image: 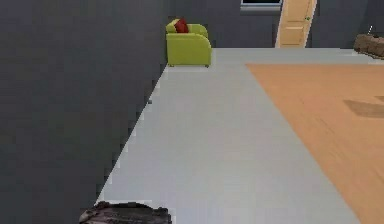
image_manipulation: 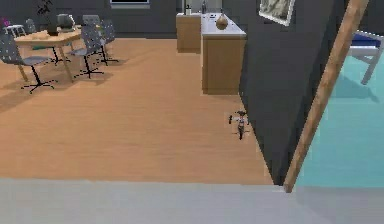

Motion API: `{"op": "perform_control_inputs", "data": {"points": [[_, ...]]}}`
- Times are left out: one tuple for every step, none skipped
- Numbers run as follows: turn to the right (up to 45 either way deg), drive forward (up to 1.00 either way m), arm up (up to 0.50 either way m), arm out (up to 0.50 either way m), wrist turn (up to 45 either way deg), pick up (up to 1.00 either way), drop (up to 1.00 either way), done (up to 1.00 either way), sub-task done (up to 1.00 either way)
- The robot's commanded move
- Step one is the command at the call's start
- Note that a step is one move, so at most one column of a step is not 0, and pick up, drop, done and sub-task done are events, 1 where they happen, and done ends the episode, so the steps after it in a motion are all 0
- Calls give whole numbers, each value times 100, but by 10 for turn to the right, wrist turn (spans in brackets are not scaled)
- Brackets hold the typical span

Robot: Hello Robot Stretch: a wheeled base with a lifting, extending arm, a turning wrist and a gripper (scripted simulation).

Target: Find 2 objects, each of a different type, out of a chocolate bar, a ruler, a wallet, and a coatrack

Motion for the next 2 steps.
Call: {"op": "perform_control_inputs", "data": {"points": [[-240, 0, 0, 0, 0, 0, 0, 0, 0], [0, 0, 0, 0, 0, 0, 0, 100, 0]]}}
